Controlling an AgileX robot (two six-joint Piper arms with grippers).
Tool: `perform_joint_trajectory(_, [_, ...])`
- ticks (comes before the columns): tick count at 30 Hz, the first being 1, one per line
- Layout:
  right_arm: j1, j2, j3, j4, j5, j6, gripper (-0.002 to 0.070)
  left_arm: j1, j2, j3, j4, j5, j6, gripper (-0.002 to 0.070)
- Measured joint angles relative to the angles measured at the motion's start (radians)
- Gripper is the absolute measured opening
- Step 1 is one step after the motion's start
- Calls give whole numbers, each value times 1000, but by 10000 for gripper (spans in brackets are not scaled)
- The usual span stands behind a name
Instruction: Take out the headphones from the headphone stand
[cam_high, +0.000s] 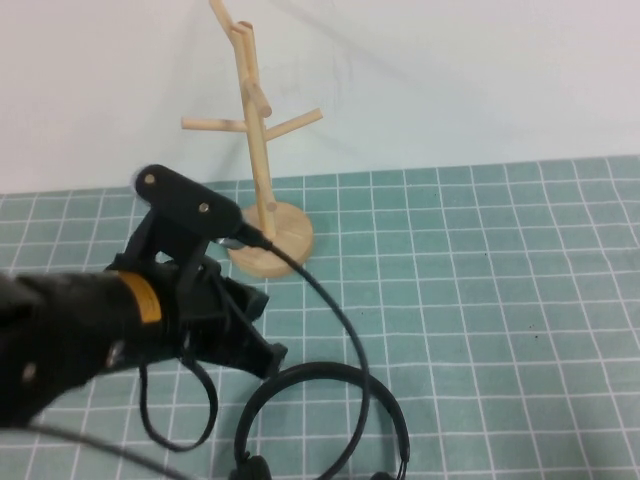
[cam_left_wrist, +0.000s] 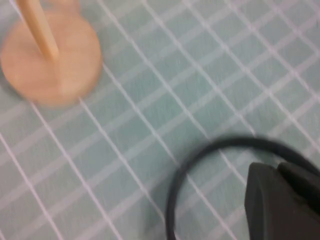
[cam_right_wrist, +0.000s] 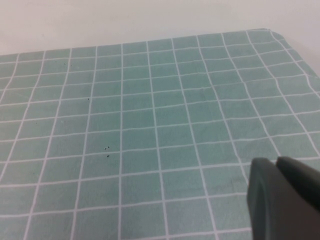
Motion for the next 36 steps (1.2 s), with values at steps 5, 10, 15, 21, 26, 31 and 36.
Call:
perform_joint_trajectory(5, [0, 0, 0, 0, 0, 0, -9, 10, -122, 209, -6, -327, 11, -1])
perform_joint_trajectory(10, [0, 0, 0, 0, 0, 0, -9, 68, -313, 493, -55, -691, 13, -1])
perform_joint_trajectory(15, [0, 0, 0, 0, 0, 0, -9, 167, -555, 761, -136, -891, 13, -1])
perform_joint_trajectory(21, [0, 0, 0, 0, 0, 0, -9, 340, -813, 824, -142, -817, 42, -1])
perform_joint_trajectory(26, [0, 0, 0, 0, 0, 0, -9, 486, -981, 824, -106, -708, 50, -2])
perform_joint_trajectory(31, [0, 0, 0, 0, 0, 0, -9, 597, -1133, 824, -68, -525, 52, -1])
perform_joint_trajectory(36, [0, 0, 0, 0, 0, 0, -9, 628, -1221, 824, -60, -352, 50, -2])
